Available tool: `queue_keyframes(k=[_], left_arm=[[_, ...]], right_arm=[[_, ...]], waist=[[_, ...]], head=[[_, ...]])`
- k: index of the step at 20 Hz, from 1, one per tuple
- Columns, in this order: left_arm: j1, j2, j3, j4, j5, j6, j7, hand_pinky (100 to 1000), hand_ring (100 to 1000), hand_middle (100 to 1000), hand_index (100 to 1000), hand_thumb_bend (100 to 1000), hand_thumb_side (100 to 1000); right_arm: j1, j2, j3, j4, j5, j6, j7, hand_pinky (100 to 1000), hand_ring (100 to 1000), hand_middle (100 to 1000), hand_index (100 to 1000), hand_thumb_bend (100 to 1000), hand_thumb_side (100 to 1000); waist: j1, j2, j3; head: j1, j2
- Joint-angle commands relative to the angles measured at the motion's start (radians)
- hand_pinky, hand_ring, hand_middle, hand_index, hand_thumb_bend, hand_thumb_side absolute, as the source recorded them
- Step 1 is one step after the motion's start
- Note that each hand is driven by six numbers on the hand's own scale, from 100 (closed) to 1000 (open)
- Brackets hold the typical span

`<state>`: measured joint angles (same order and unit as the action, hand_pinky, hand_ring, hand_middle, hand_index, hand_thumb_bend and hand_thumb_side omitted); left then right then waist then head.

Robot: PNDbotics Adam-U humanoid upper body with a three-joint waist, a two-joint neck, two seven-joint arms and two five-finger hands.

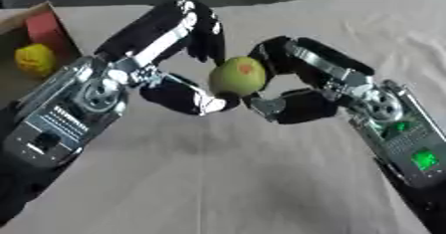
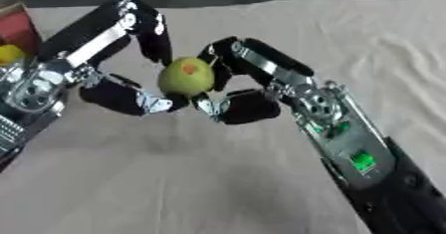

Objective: Pick up the objects with one hand, pass them to the other hand, and then place them into the box on the other side of the table.

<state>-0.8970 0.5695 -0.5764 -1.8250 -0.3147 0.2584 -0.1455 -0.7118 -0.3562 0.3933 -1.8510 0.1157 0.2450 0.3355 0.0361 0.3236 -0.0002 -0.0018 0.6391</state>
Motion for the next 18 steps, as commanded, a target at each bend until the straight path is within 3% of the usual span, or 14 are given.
queue_keyframes(k=[1,6,11,15,18], left_arm=[[-0.011,0.004,0.006,0.001,-0.005,-0.013,-0.019,535,498,489,551,596,100],[-0.011,0.000,0.008,0.007,-0.002,-0.029,-0.068,557,515,520,592,550,100],[-0.015,-0.015,0.014,0.009,0.003,-0.029,-0.042,570,519,533,604,495,100],[-0.017,-0.018,0.016,0.010,-0.005,-0.030,-0.015,624,564,583,697,568,100],[-0.016,-0.016,0.017,0.010,-0.031,-0.026,-0.006,629,573,585,699,563,100]], right_arm=[[-0.019,-0.001,-0.006,-0.038,-0.027,-0.009,-0.007,576,549,572,608,100,188],[-0.020,-0.002,-0.004,-0.038,-0.038,-0.016,-0.005,567,533,548,581,100,199],[-0.018,0.001,-0.004,-0.037,-0.039,-0.018,0.002,545,504,491,516,100,145],[-0.017,0.000,-0.003,-0.036,-0.038,-0.016,0.004,542,498,479,501,100,123],[-0.016,0.000,-0.004,-0.037,-0.041,-0.015,0.006,541,496,477,498,100,117]], waist=[[-0.002,-0.022,0.001],[-0.003,-0.021,0.003],[-0.005,-0.021,0.002],[-0.004,-0.020,0.002],[-0.003,-0.020,0.002]], head=[[0.003,-0.007],[0.001,-0.010],[-0.006,-0.016],[-0.004,-0.021],[-0.003,-0.022]])
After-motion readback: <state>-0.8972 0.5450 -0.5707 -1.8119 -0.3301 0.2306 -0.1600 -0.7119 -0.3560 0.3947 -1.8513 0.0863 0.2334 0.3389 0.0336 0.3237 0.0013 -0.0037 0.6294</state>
